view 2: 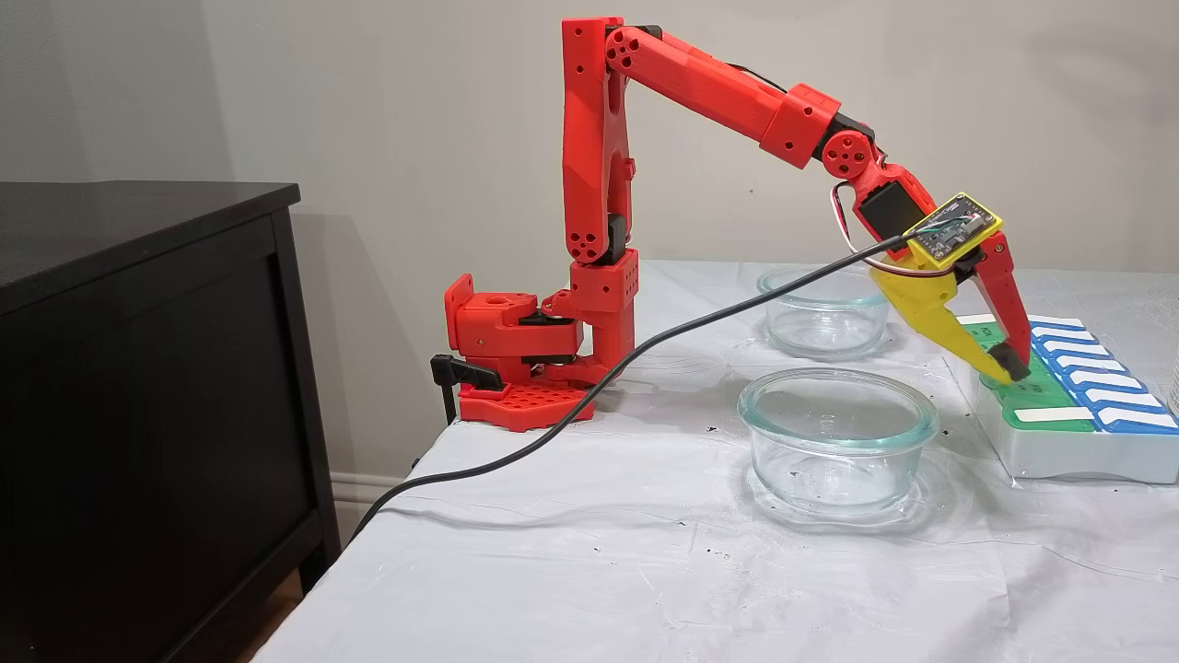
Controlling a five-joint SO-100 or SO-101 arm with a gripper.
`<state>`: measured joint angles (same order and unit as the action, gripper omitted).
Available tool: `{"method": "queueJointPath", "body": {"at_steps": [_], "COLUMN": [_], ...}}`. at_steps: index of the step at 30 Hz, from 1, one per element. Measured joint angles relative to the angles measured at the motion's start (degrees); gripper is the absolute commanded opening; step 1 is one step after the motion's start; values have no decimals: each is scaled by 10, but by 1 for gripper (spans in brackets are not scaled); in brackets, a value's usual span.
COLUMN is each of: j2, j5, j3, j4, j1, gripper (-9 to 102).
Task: Sort medicines into box.
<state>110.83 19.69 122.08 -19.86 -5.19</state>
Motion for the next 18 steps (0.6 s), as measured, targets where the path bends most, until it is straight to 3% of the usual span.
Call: {"method": "queueJointPath", "body": {"at_steps": [11,18], "j2": [-8,-9], "j5": [-22,-43], "j3": [8,8], "j4": [-9,27], "j1": [18,12], "gripper": [0,0]}}
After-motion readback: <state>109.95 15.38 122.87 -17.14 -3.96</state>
